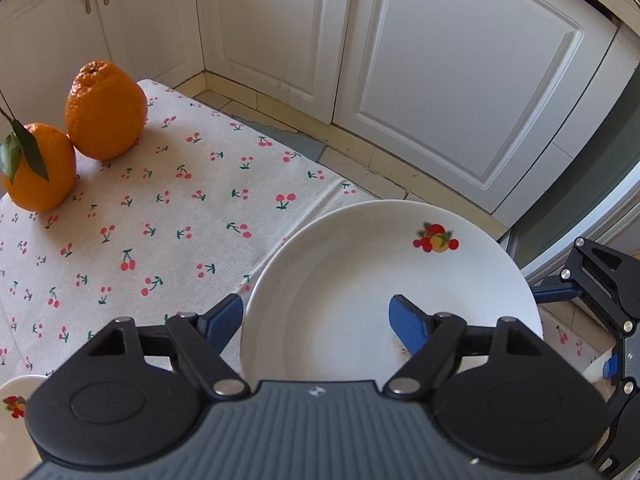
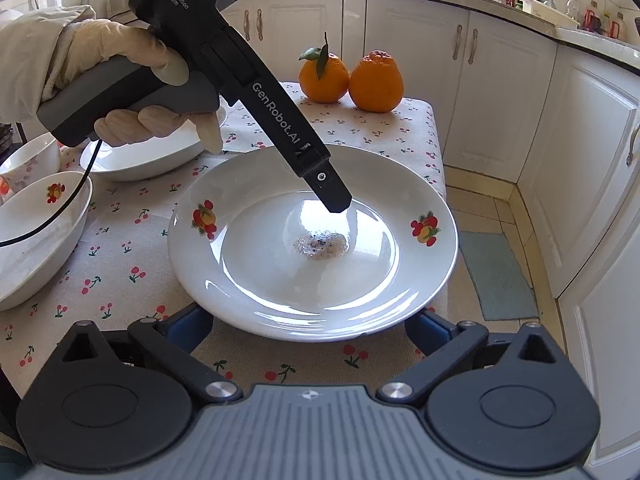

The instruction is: Organize plates and bowls

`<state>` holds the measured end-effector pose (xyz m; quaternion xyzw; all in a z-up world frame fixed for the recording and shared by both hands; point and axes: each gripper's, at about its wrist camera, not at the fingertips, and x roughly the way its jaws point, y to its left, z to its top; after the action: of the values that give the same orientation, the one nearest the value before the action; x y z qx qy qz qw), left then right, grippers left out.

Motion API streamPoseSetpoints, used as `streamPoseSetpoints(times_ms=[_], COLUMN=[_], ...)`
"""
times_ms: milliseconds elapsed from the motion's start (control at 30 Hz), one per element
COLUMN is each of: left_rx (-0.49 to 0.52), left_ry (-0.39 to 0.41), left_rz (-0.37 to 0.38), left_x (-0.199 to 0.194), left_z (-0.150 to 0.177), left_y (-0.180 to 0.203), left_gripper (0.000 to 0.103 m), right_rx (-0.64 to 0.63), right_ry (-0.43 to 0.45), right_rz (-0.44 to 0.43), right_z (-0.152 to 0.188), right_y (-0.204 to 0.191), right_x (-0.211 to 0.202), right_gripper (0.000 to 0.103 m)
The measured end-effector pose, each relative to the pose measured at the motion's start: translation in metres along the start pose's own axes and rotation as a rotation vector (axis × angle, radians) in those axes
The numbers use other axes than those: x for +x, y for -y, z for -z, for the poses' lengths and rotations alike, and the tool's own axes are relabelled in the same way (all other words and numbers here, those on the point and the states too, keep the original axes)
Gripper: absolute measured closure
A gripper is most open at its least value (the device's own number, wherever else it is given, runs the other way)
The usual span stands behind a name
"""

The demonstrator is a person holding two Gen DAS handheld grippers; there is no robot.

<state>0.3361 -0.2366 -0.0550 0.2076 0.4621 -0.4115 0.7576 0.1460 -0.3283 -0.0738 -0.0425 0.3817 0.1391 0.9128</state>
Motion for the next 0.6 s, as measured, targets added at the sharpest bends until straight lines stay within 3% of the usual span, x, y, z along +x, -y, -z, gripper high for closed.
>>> streamPoseSetpoints(times_ms=[333, 600], left_rx=[-0.036, -0.058], left_ry=[0.108, 0.235], left_rz=[-0.078, -0.203], left_x=[-0.077, -0.153], left_z=[0.022, 0.082], left_y=[0.013, 0.048], left_gripper=[0.023, 0.015], right_rx=[0.013, -0.018], right_ry=[0.027, 0.102], right_rz=[0.027, 0.000], right_z=[0.012, 0.021], right_y=[-0.019, -0.057], right_x=[-0.040, -0.076], right_gripper=[0.000, 0.000])
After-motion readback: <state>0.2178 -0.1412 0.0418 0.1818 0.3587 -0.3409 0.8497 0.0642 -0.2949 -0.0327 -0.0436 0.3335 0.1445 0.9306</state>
